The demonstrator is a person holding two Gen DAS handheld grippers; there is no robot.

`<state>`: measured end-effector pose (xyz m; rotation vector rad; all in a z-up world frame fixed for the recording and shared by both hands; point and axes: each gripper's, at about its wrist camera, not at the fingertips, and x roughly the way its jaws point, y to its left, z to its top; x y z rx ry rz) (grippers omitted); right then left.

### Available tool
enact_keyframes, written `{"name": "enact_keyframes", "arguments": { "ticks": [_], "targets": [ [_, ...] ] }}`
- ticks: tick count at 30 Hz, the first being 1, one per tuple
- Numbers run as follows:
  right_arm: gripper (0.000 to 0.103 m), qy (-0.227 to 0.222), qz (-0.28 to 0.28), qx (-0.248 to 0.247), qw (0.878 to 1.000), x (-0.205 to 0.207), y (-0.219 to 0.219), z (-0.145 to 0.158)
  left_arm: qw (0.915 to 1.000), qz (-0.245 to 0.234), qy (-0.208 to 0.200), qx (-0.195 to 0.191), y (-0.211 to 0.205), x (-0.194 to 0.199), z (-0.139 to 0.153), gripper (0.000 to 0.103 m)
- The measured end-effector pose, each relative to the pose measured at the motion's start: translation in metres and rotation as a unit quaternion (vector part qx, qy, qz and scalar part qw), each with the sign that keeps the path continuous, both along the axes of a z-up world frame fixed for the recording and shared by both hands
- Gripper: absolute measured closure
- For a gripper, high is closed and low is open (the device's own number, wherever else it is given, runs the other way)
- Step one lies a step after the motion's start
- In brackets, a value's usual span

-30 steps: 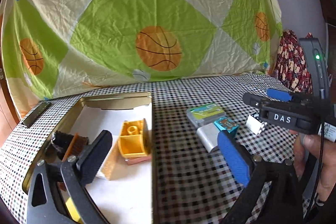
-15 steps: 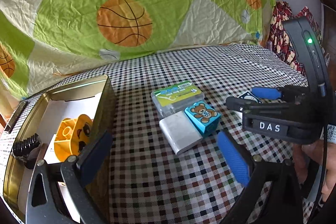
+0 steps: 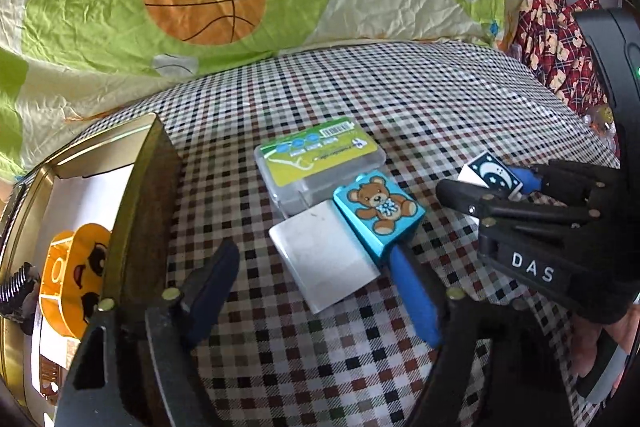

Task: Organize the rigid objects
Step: 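Grasp the white charger with the left tool while the right tool lifts the moon block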

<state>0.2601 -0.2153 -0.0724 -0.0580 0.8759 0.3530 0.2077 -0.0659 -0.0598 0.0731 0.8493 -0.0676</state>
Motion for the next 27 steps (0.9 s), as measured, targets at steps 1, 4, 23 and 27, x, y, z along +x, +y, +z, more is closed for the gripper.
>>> {"name": "enact_keyframes", "arguments": {
  "ticks": [1, 4, 23, 27],
  "targets": [
    [0.066, 0.000, 0.001, -0.002, 1.000, 0.000, 0.000, 0.000, 1.0000, -0.003, 0.005, -0.005, 0.001, 0.000, -0.001, 0.047],
    [0.068, -0.001, 0.003, -0.003, 1.000, 0.000, 0.001, 0.000, 0.9998, -0.009, 0.007, -0.019, 0.003, 0.000, -0.002, 0.058],
    [0.069, -0.062, -0.007, 0.009, 0.998, -0.017, -0.007, 0.020, 0.9975, 0.012, -0.059, -0.035, 0.017, -0.029, 0.015, 0.066],
    [0.069, -0.077, -0.010, 0.016, 0.997, -0.021, -0.009, 0.023, 0.9958, 0.016, -0.084, -0.034, 0.019, -0.036, 0.021, 0.066]
  ]
}}
